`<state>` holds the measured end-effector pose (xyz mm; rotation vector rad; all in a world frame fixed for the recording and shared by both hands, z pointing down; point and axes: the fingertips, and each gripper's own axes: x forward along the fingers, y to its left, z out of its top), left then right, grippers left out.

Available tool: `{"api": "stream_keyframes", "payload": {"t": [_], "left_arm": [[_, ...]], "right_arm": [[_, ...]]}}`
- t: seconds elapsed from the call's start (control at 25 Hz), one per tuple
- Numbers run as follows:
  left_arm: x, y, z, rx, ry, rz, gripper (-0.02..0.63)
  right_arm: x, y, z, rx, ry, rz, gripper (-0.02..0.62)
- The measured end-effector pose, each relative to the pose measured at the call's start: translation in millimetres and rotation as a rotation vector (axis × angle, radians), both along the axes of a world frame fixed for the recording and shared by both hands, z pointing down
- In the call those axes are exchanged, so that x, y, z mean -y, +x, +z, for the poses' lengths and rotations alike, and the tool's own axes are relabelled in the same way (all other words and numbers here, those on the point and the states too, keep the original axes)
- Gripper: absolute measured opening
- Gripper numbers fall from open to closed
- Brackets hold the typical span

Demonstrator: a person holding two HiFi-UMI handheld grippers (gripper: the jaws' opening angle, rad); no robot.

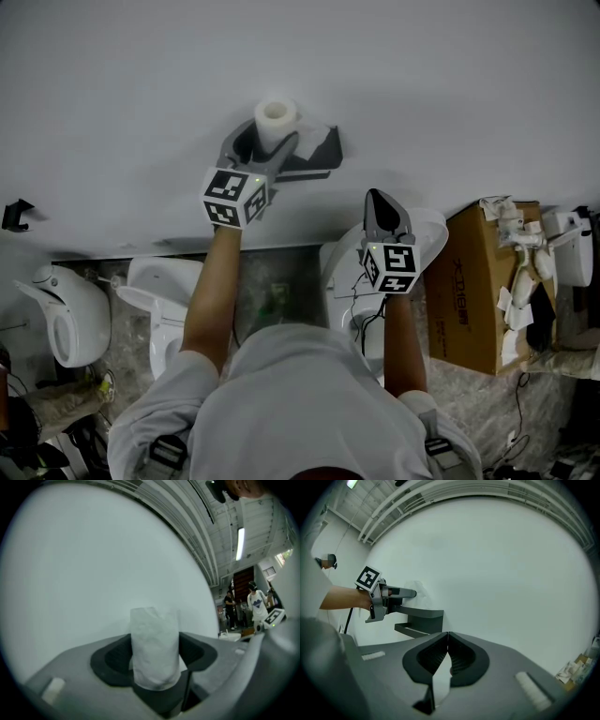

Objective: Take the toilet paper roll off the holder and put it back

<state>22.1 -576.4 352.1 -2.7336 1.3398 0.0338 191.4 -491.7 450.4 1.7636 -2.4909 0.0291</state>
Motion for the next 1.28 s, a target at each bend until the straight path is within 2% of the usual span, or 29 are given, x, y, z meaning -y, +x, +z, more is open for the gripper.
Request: {"api": "stream_keyframes", "payload": {"t": [0.36, 0.52, 0.84, 1.28], "left_arm": [[-4, -1, 0, -0.001, -0.010, -0.007, 0.305], [-8, -3, -2, -0.002, -0.007, -0.015, 0.346], [-27, -17, -8, 0.002, 0.012, -0.027, 0.348], [-64, -51, -15, 0.003, 0.039, -0.063, 0.263]], "right_arm": [[-11, 3, -3, 0.001, 0.006, 0.005, 0.003], [-14, 4, -4, 0.003, 0.007, 0.002, 0.003], [-20, -3, -9, 0.002, 0.009, 0.007, 0.003], [-37, -18, -15, 0.005, 0.011, 0.034, 0.003]]}}
